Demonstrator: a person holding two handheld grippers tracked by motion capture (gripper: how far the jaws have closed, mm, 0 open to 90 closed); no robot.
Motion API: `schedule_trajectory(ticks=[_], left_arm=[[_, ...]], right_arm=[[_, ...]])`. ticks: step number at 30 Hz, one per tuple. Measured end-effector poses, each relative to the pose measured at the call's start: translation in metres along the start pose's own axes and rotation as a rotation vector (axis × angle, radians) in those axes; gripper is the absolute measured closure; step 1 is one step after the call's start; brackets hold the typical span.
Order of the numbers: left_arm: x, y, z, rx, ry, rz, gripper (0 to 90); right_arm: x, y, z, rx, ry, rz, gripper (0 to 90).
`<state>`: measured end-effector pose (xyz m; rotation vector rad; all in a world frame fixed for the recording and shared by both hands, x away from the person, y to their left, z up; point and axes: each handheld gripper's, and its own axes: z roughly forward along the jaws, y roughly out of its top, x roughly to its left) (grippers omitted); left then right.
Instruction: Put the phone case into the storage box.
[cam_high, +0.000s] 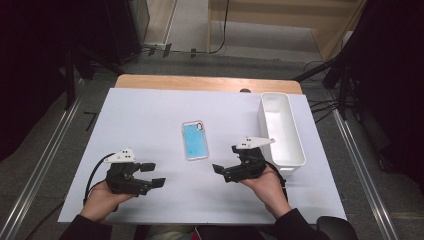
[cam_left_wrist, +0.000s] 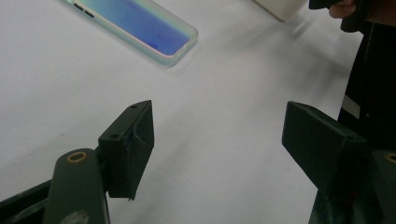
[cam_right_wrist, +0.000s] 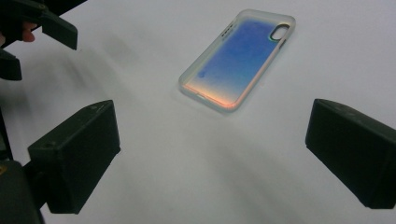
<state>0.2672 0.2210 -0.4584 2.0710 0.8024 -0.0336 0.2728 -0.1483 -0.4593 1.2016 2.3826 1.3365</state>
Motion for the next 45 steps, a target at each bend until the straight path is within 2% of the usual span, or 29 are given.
schedule_trajectory(ticks=[8, 10, 21, 28, 38, 45], left_arm=[[0.000, 0.000, -0.001, -0.001, -0.005, -0.002, 25.0], [0.000, 0.000, -0.001, -0.011, -0.008, 0.000, 25.0], [0.001, 0.000, -0.001, -0.012, -0.009, -0.008, 25.0], [0.001, -0.001, -0.001, -0.009, -0.006, -0.014, 25.0], [0.002, -0.001, -0.001, -0.008, -0.005, -0.011, 25.0], [0.002, -0.001, -0.001, -0.006, -0.004, -0.010, 25.1]], right_arm=[[-0.001, 0.007, 0.006, -0.012, -0.024, 0.016, 1.8], [0.000, 0.011, 0.010, -0.011, -0.051, 0.017, 1.7], [-0.002, 0.025, 0.028, 0.005, -0.057, 0.053, 1.7], [-0.005, 0.035, 0.040, 0.015, -0.086, 0.064, 1.8], [-0.006, 0.043, 0.049, 0.008, -0.122, 0.094, 1.7], [-0.004, 0.050, 0.059, -0.004, -0.121, 0.108, 1.8]])
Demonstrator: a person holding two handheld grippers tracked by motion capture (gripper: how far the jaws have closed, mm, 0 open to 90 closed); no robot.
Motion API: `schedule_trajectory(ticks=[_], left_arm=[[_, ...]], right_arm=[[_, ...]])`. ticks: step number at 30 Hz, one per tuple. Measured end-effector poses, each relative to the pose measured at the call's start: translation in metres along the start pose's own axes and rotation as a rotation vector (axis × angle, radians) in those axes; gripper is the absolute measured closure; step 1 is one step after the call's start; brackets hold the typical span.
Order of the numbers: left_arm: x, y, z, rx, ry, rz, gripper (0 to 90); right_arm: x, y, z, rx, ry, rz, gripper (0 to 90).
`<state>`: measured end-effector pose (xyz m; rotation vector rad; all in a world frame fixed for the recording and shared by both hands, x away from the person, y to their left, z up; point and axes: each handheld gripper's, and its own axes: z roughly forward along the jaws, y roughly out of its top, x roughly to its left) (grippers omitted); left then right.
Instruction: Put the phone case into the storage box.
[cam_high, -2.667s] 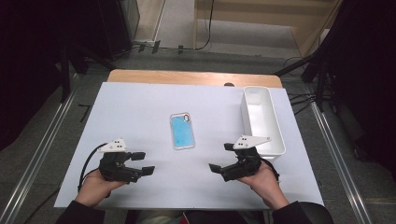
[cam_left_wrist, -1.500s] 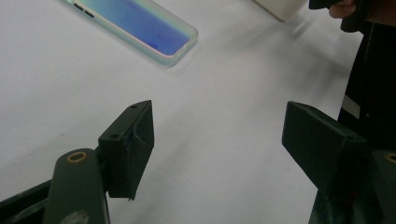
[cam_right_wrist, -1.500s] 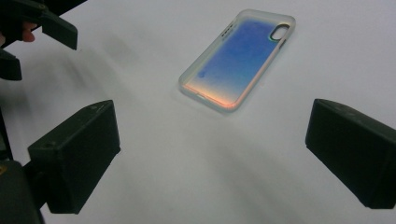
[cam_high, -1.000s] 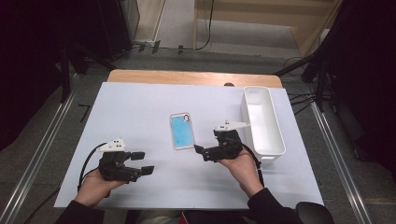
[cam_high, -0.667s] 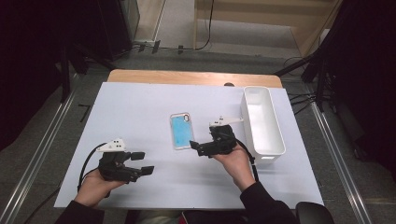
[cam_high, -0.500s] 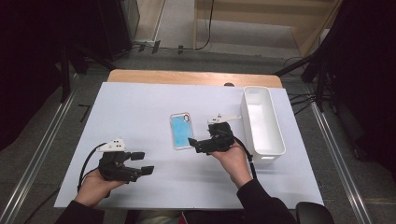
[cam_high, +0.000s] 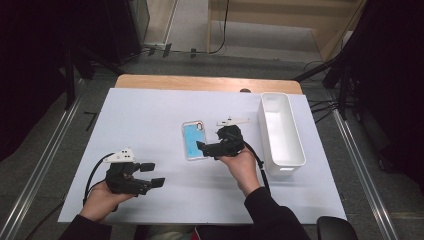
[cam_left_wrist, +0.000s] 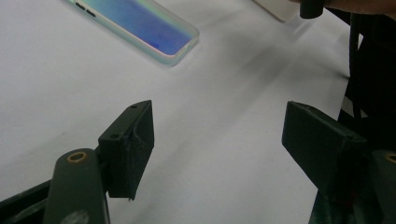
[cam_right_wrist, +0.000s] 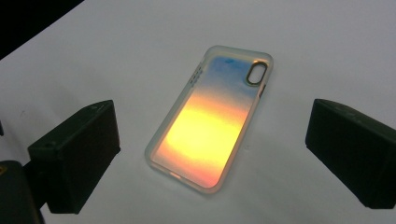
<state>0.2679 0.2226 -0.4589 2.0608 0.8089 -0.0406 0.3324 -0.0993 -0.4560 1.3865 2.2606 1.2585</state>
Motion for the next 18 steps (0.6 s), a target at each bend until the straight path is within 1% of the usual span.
schedule_trajectory(ticks=[3, 5, 7, 8, 10, 13, 17, 18], left_arm=[[0.000, 0.000, 0.000, -0.001, 0.000, -0.001, 25.0], [0.000, 0.000, 0.000, -0.001, 0.000, -0.001, 25.0], [0.000, 0.000, 0.000, -0.001, -0.001, -0.001, 25.0], [0.000, 0.000, 0.000, 0.000, -0.002, 0.000, 25.0], [0.000, 0.000, 0.000, 0.000, -0.002, -0.001, 25.0], [0.000, 0.000, 0.000, 0.000, -0.003, -0.001, 25.0], [0.000, 0.000, 0.000, 0.002, -0.004, -0.001, 25.0], [0.000, 0.000, 0.000, 0.002, -0.003, -0.001, 25.0]], right_arm=[[0.001, 0.003, 0.003, 0.000, -0.005, 0.005, 1.8], [0.004, 0.006, 0.007, -0.001, -0.026, -0.006, 1.8], [0.004, 0.007, 0.008, -0.003, -0.027, -0.009, 1.8], [0.005, 0.008, 0.009, -0.002, -0.026, 0.003, 1.8], [0.005, 0.009, 0.012, 0.001, -0.031, 0.003, 1.8], [0.005, 0.010, 0.015, -0.008, -0.036, 0.017, 1.8], [0.008, 0.013, 0.021, -0.004, -0.060, 0.028, 1.7], [0.008, 0.013, 0.022, -0.007, -0.059, 0.030, 1.7]])
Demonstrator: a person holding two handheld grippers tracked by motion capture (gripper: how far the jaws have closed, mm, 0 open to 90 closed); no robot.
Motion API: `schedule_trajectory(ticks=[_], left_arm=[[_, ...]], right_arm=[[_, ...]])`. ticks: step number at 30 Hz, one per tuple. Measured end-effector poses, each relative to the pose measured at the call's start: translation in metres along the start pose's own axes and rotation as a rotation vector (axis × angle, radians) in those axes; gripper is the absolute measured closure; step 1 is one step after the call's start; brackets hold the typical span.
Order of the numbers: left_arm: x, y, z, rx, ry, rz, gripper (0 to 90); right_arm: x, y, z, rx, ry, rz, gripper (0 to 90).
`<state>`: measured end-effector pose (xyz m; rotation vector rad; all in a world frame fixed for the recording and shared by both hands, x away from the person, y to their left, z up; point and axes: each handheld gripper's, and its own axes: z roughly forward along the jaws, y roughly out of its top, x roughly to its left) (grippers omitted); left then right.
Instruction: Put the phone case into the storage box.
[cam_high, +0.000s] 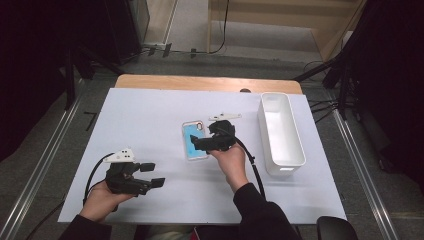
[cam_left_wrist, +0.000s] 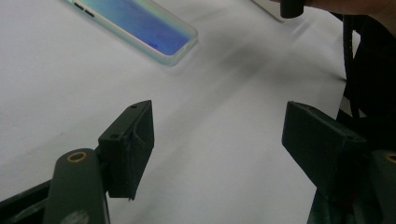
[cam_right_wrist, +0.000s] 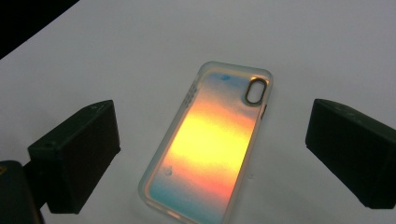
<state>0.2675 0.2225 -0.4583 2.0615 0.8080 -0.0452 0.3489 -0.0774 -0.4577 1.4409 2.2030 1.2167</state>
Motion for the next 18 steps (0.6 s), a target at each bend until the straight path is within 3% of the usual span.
schedule_trajectory(ticks=[18], left_arm=[[0.000, 0.000, 0.001, -0.001, -0.006, 0.000, 25.0]], right_arm=[[0.010, 0.006, 0.023, -0.008, -0.058, 0.070, 1.7]])
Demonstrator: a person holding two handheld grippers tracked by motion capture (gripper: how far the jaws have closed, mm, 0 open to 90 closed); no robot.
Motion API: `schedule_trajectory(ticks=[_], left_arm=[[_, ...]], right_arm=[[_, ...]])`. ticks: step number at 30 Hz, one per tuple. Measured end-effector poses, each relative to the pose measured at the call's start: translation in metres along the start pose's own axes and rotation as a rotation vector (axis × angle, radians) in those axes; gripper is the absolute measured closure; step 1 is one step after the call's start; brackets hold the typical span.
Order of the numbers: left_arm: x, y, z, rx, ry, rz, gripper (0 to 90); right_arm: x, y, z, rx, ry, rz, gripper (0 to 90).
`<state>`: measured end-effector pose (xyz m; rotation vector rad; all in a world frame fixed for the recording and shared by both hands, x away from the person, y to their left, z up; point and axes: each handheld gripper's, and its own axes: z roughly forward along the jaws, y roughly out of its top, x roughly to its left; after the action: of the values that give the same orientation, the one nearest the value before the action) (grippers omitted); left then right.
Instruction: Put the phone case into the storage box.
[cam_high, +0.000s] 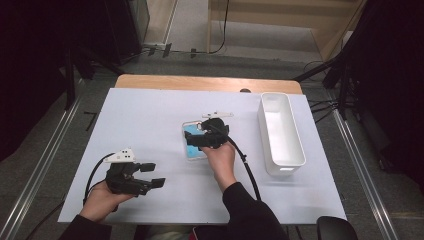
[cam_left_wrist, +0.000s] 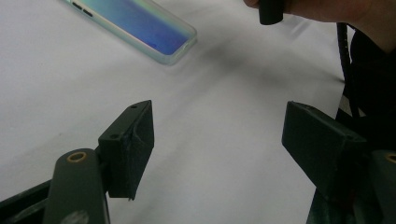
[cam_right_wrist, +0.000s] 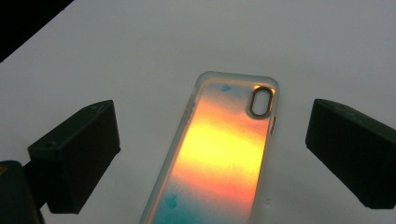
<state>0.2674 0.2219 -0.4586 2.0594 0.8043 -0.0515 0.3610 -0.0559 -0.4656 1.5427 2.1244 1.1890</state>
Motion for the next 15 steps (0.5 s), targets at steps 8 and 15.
schedule_trajectory(ticks=[8, 15], left_arm=[[0.000, 0.000, 0.000, 0.007, 0.001, 0.002, 25.0], [0.000, 0.000, 0.000, 0.003, -0.001, 0.004, 25.0]], right_arm=[[0.005, 0.001, 0.009, -0.002, -0.023, 0.027, 1.7], [0.009, -0.001, 0.018, 0.008, -0.055, 0.043, 1.7]])
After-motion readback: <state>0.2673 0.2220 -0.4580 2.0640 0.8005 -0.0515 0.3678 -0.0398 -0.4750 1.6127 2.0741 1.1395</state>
